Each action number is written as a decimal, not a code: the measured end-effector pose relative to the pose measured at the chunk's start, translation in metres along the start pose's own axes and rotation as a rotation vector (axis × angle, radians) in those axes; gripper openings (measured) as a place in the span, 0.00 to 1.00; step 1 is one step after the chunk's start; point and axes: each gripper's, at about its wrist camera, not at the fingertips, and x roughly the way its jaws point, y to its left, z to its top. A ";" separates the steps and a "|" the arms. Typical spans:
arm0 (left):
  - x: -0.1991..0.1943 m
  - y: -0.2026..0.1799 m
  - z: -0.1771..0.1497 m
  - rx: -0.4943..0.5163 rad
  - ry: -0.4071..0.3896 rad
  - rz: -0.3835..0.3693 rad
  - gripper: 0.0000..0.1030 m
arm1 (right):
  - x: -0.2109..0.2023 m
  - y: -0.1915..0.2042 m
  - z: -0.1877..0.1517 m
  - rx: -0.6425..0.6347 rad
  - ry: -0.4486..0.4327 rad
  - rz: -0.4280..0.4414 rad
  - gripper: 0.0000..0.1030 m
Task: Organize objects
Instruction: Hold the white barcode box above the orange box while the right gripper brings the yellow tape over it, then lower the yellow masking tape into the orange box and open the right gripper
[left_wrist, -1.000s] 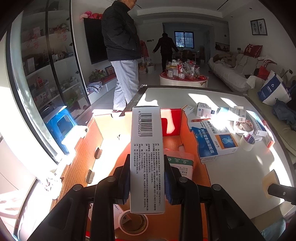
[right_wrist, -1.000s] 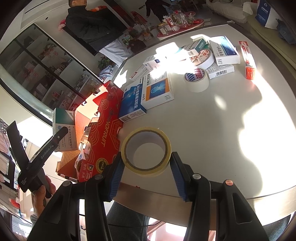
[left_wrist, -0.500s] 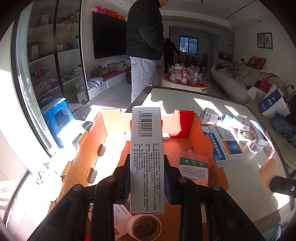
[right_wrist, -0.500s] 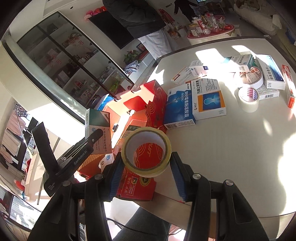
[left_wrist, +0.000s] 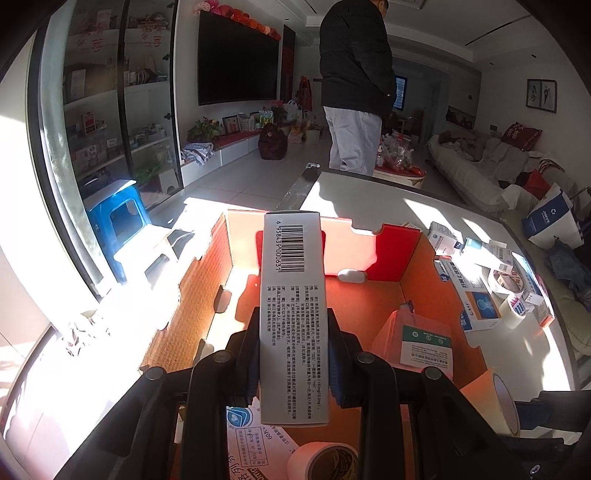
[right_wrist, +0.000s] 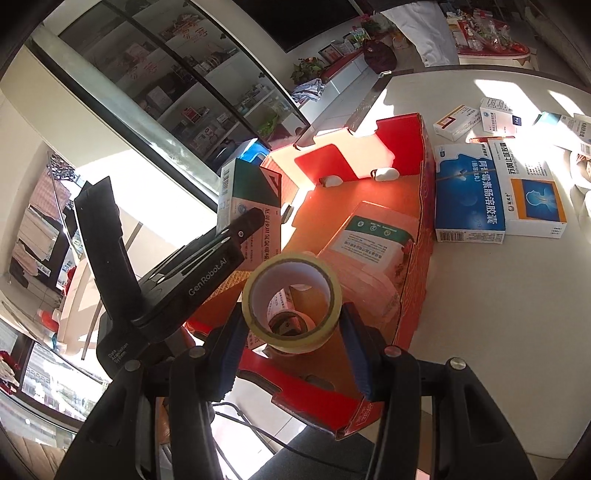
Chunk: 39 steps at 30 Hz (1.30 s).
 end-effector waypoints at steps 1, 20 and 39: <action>0.001 0.001 -0.001 0.002 0.001 -0.002 0.30 | 0.002 0.001 -0.001 -0.002 0.008 0.000 0.48; 0.006 -0.013 0.004 0.176 -0.072 -0.123 0.30 | 0.001 0.001 -0.010 0.010 0.015 -0.008 0.48; 0.012 -0.011 0.006 0.165 -0.028 -0.109 0.30 | 0.027 0.014 -0.008 -0.033 0.100 -0.033 0.48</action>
